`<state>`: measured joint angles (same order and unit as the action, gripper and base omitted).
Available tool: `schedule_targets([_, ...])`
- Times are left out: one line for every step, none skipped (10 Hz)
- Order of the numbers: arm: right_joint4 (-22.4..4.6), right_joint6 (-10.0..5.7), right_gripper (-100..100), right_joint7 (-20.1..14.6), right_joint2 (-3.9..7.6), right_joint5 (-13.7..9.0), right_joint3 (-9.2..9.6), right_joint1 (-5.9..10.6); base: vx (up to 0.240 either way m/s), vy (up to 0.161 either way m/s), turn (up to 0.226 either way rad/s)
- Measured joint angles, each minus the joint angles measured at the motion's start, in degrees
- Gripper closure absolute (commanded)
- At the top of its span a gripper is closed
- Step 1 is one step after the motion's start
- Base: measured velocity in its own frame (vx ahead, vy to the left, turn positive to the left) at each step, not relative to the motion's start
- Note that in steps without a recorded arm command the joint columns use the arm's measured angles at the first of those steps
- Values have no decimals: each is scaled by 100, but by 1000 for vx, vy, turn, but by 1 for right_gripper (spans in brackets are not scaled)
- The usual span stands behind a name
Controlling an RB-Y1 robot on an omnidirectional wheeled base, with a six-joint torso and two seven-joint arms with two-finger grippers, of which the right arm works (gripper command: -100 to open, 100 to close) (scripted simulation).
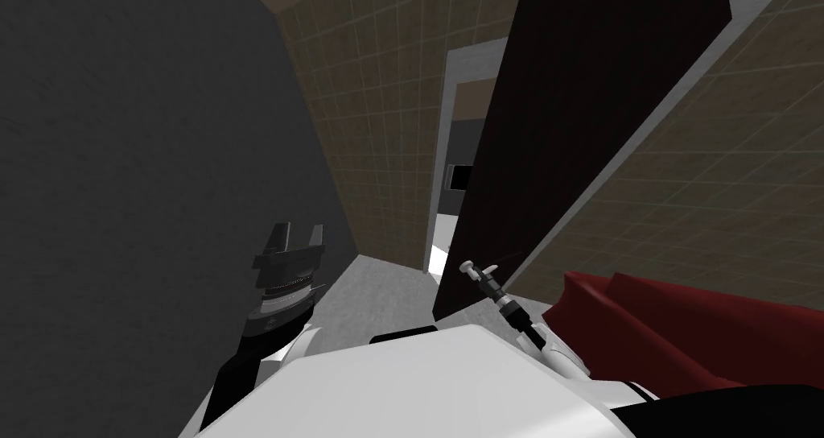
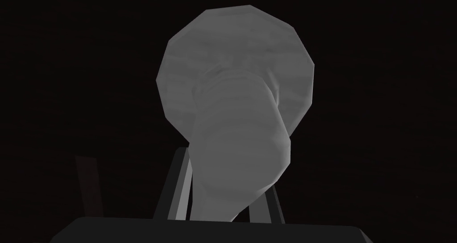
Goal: Pull the door open
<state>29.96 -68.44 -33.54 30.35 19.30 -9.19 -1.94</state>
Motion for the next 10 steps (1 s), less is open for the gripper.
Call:
schedule_targets([-49, -69, 100, -5, 11, 16, -9, -13, -223, -131, 187])
schedule_targets([-44, -114, 100, -20, 17, 34, -14, -45, -211, -76, 180])
schedule_targets([-119, -188, 100, -21, 40, 46, -29, -35, -205, -56, 170])
schedule_targets([-253, -290, 100, -13, 77, 54, -46, 5, -180, -100, 135])
schedule_targets([-266, -341, 100, -26, 90, 66, -52, -22, -171, -109, 127])
schedule_targets([-285, -389, 100, -35, 92, 81, -52, -39, -76, -44, 32])
schedule_targets([-294, -399, 100, -38, 82, 88, -44, -47, -162, -81, 218])
schedule_targets([-269, -406, 100, -49, 88, 96, -71, -92, -204, -94, 227])
schedule_targets([-313, -447, 100, -53, 101, 106, -90, -79, -196, -92, 153])
schedule_targets([-348, -494, 100, -51, 106, 119, -106, -72, -172, -87, 159])
